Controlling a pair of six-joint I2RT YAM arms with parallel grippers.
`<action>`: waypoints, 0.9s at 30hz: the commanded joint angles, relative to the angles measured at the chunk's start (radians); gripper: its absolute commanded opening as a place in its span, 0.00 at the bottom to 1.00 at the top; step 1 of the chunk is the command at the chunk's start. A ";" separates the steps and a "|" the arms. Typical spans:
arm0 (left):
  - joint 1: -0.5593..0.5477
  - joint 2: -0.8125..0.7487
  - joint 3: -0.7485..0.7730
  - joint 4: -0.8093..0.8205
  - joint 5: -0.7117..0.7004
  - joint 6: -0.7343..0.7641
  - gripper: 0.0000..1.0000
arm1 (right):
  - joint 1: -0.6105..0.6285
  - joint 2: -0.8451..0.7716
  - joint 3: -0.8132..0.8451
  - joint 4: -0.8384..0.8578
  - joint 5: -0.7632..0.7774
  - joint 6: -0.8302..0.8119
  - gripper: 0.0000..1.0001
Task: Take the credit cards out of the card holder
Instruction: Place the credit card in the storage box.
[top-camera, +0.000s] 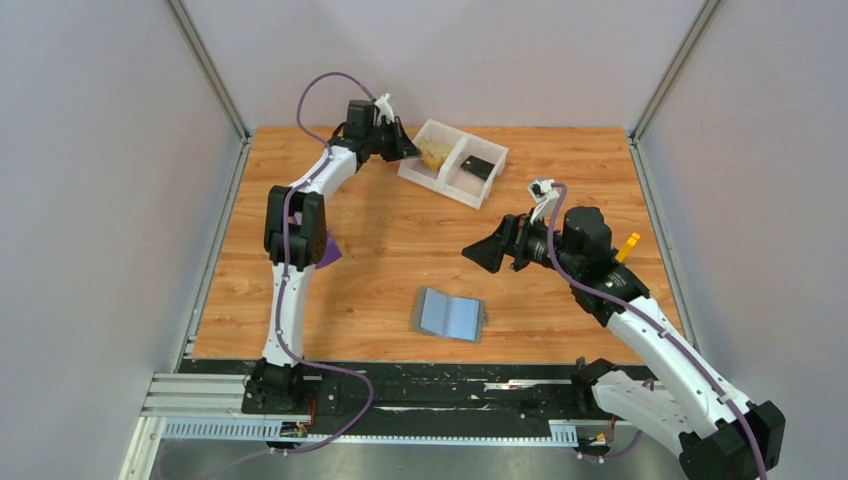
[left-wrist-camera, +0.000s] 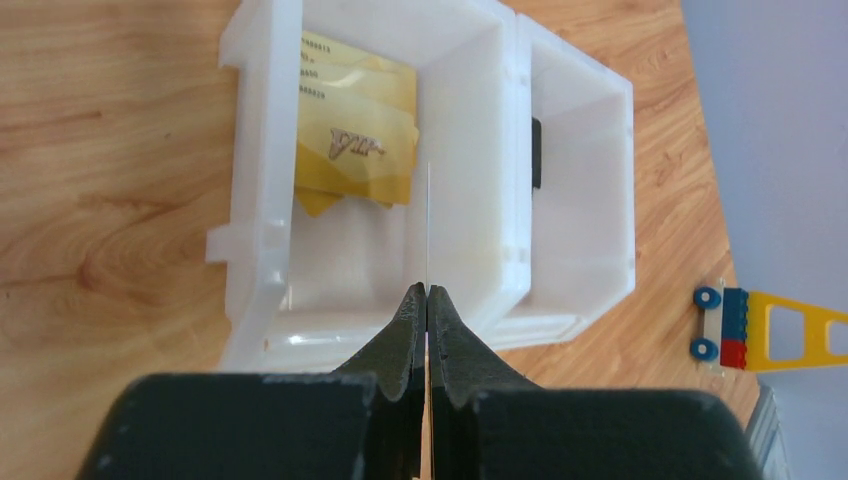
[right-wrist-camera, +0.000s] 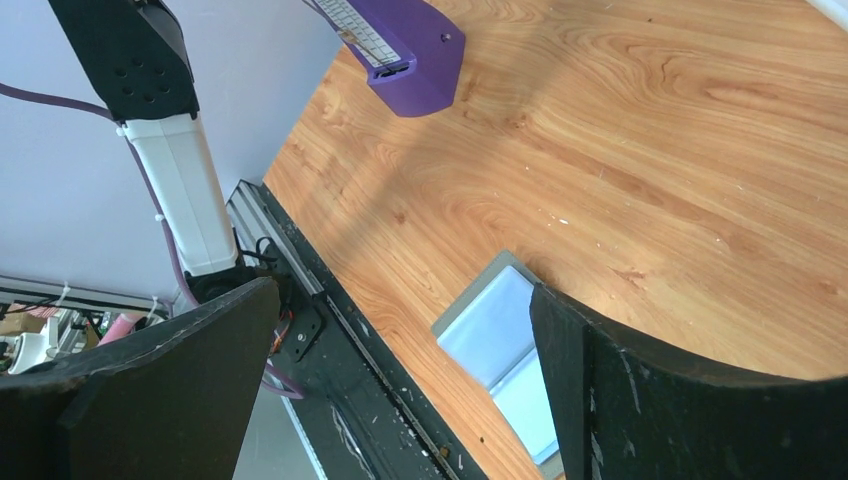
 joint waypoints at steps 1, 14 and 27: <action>0.003 0.062 0.112 0.098 0.000 -0.031 0.00 | -0.003 0.037 0.056 0.008 0.008 -0.020 1.00; -0.002 0.216 0.273 0.153 0.037 -0.088 0.09 | -0.003 0.091 0.092 0.007 0.026 -0.056 1.00; -0.020 0.248 0.322 0.177 0.005 -0.025 0.35 | -0.003 0.078 0.122 0.007 0.042 -0.058 1.00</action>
